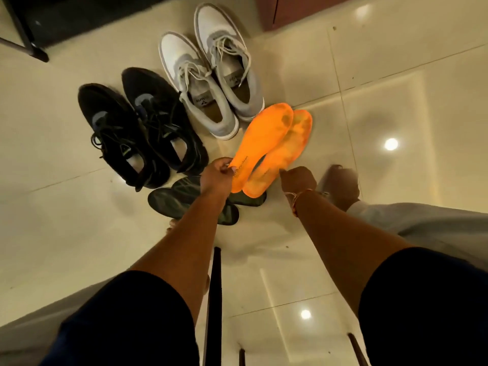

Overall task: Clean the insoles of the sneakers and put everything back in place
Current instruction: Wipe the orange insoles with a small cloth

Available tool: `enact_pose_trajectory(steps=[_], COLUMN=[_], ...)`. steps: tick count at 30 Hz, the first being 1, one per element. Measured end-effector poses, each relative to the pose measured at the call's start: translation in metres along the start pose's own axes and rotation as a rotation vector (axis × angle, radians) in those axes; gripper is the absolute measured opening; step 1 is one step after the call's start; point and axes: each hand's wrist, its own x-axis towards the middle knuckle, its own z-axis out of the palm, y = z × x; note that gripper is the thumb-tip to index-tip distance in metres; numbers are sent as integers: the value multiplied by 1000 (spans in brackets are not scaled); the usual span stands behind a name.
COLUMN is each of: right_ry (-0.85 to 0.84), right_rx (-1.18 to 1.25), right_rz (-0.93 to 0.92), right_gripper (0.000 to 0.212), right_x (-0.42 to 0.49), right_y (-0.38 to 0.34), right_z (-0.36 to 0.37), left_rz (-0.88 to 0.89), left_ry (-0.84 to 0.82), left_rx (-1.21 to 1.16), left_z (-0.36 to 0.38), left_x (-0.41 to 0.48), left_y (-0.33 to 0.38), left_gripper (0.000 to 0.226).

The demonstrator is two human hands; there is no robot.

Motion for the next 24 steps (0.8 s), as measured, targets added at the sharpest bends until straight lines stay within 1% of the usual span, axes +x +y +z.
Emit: enact_pose_trajectory(steps=[2, 4, 5, 7, 10, 13, 15, 16, 17, 18, 19, 21, 23, 24], right_ry=[41, 44, 46, 61, 59, 35, 10, 3, -19, -57, -107, -157, -132, -110], right_rx=[-1, 48, 63, 64, 91, 231, 378, 464, 510, 541, 544, 539, 557, 477], right_rz=[45, 79, 109, 114, 139, 197, 206, 211, 227, 248, 250, 256, 246, 199], right_gripper=[49, 49, 50, 51, 46, 40, 29, 19, 18, 25, 27, 23, 20, 19], right_x=[8, 18, 22, 31, 35, 38, 39, 39, 40, 37, 34, 28, 28, 21], right_y=[-2, -9, -12, -14, -15, -14, -12, -11, -10, -12, -12, -10, 4, 6], right_z=[3, 7, 9, 15, 20, 21, 21, 21, 20, 19, 17, 14, 10, 3], left_rz=[7, 1, -9, -16, -16, -16, -22, -21, -18, -12, -9, -20, -34, -37], left_ry=[29, 56, 68, 86, 104, 110, 113, 116, 118, 121, 120, 125, 126, 123], left_rx=[22, 28, 38, 54, 73, 116, 123, 127, 133, 139, 147, 144, 135, 135], left_z=[2, 5, 6, 8, 13, 16, 16, 16, 15, 14, 13, 9, 4, 1], left_x=[9, 19, 22, 26, 26, 24, 21, 20, 18, 16, 12, -1, -15, -24], left_y=[-4, -8, -10, -14, -20, -21, -21, -22, -21, -21, -19, -14, -6, -1], left_gripper=[31, 37, 39, 42, 44, 47, 49, 48, 46, 42, 37, 31, 28, 28])
